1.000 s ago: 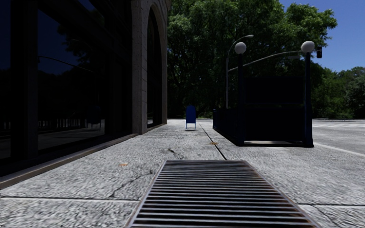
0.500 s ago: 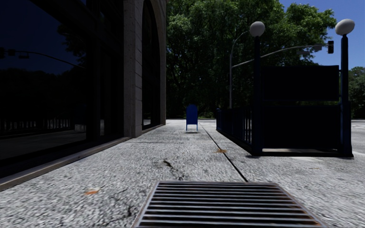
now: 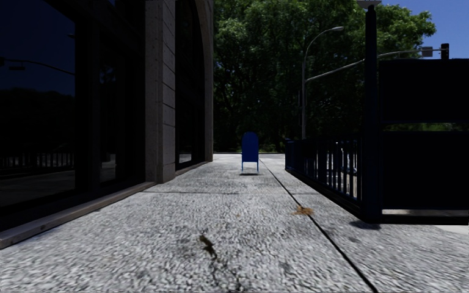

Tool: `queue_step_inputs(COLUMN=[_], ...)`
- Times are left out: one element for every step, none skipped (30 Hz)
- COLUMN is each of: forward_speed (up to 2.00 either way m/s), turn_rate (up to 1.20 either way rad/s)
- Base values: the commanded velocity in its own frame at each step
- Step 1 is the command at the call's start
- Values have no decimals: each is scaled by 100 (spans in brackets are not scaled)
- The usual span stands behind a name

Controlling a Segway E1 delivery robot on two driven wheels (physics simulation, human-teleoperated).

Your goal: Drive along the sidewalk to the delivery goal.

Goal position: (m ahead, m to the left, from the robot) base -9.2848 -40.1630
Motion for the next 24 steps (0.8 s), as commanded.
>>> queue_step_inputs(forward_speed=[200, 200, 200, 200, 200, 200, 200, 200, 200, 200, 200, 200, 200, 200, 200, 200, 200, 200, 200, 200, 200, 200, 200, 200], turn_rate=[18, 18, 18, 25, 28, 28, 30, 30, 30, 30, 30, 30, 30, 30, 30, 30, 30, 30, 30, 30, 30, 30, 30, 30])
